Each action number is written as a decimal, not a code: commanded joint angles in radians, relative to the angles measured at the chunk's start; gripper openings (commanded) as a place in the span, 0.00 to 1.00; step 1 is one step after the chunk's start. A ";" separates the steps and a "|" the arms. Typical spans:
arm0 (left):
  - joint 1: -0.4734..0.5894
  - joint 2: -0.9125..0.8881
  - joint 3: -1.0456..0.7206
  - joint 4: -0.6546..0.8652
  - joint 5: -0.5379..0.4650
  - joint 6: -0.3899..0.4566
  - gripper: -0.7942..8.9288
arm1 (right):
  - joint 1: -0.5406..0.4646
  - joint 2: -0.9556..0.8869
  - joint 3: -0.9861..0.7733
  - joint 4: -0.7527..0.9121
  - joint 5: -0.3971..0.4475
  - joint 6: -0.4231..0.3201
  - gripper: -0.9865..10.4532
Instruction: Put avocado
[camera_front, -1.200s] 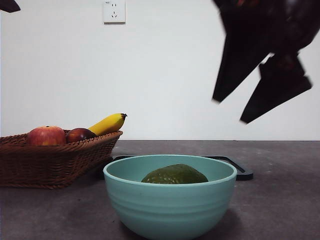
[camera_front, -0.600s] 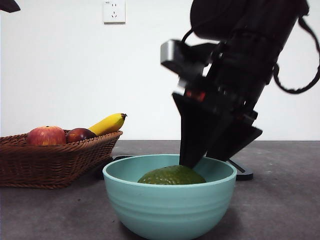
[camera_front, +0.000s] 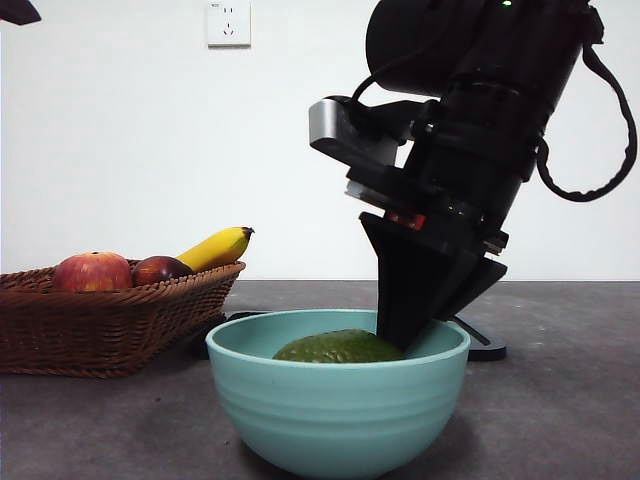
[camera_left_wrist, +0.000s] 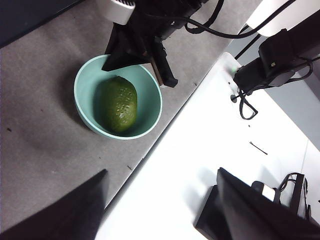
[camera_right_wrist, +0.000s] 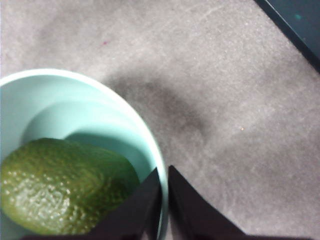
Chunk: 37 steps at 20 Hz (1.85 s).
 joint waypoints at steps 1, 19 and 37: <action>-0.005 0.006 0.007 0.007 0.009 0.019 0.43 | 0.011 -0.006 0.058 -0.007 0.001 0.027 0.09; -0.005 0.006 0.007 0.009 0.009 0.018 0.43 | -0.290 0.404 0.691 -0.195 0.002 0.010 0.09; -0.005 0.006 0.007 0.009 0.009 0.016 0.43 | -0.320 0.477 0.738 -0.195 0.008 0.023 0.23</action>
